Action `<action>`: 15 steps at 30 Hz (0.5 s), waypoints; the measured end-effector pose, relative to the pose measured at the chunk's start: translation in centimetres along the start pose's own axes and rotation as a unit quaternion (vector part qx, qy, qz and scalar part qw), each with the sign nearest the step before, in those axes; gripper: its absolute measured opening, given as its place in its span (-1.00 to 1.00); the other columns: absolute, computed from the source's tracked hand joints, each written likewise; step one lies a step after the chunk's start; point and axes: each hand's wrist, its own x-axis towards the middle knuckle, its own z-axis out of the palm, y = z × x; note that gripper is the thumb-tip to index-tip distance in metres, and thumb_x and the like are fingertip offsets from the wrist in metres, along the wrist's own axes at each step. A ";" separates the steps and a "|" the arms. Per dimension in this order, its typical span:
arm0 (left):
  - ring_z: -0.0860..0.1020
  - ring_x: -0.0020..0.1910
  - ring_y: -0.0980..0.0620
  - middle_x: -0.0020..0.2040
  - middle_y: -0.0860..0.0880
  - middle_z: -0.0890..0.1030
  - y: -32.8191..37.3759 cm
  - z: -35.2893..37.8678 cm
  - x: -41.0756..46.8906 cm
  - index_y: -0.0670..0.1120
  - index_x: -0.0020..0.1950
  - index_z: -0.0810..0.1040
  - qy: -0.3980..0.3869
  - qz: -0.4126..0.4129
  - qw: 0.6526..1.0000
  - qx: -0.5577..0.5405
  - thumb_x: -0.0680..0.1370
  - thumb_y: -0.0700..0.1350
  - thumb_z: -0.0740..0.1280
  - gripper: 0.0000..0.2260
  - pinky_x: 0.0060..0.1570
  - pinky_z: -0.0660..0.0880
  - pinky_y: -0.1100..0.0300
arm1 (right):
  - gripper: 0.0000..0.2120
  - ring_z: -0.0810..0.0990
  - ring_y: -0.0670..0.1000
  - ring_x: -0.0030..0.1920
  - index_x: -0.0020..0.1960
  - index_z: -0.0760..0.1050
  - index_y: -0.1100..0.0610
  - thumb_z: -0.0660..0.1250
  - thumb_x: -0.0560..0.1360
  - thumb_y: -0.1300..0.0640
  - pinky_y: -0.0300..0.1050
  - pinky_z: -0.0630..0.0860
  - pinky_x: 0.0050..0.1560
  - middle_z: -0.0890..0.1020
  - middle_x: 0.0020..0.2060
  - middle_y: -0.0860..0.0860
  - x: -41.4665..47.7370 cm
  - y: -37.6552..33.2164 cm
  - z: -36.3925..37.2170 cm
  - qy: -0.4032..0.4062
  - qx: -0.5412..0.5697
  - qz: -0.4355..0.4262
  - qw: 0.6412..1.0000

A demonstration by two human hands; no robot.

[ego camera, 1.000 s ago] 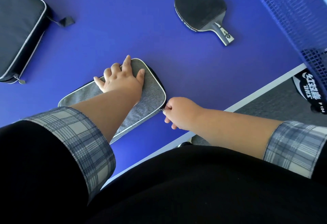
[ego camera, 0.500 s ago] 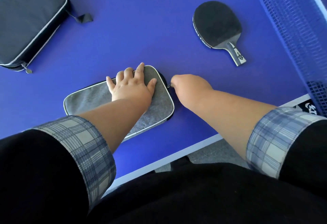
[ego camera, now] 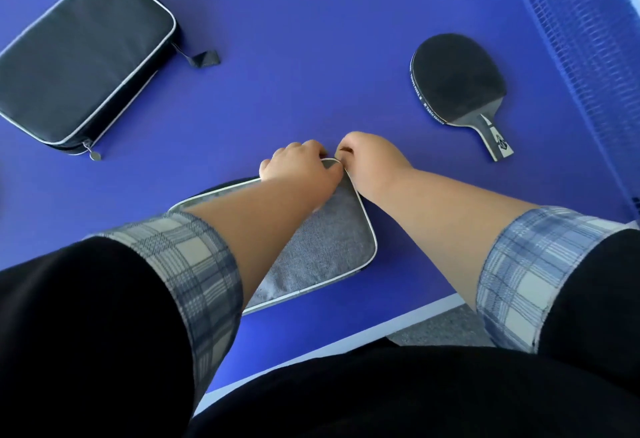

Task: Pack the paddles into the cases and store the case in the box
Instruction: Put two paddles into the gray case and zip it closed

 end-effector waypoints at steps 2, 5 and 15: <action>0.54 -0.16 -0.06 -0.23 0.05 0.58 0.7 -1.3 1.3 0.05 -0.05 0.58 -0.081 0.002 0.996 -0.038 0.47 0.12 0.17 -0.74 -0.04 0.41 0.02 | -0.86 0.52 -0.02 -0.20 -0.05 0.56 0.04 0.23 0.58 0.09 -0.14 0.37 -0.29 0.62 -0.18 -0.06 0.1 0.4 0.2 0.009 0.092 0.028 0.995; 0.53 -0.25 -0.08 -0.25 0.00 0.55 1.2 -2.1 1.9 -0.03 0.02 0.61 -0.135 0.019 0.990 -0.046 0.52 0.08 0.19 -0.72 0.05 0.54 0.00 | -0.88 0.50 -0.17 -0.30 -0.14 0.59 -0.04 0.33 0.56 0.01 -0.21 0.37 -0.33 0.62 -0.24 -0.14 -0.1 1.1 1.0 0.038 0.254 0.124 0.959; 0.51 0.16 -0.10 0.15 -0.03 0.53 3.2 -2.2 3.0 -0.02 0.44 0.36 -0.174 0.191 0.927 0.272 0.58 -0.23 0.25 -0.57 -0.05 0.49 0.08 | -0.77 0.60 0.08 -0.21 -0.28 0.51 0.08 0.33 0.49 -0.01 0.03 0.59 -0.06 0.64 -0.27 0.02 0.2 0.3 0.8 0.063 0.407 0.208 0.887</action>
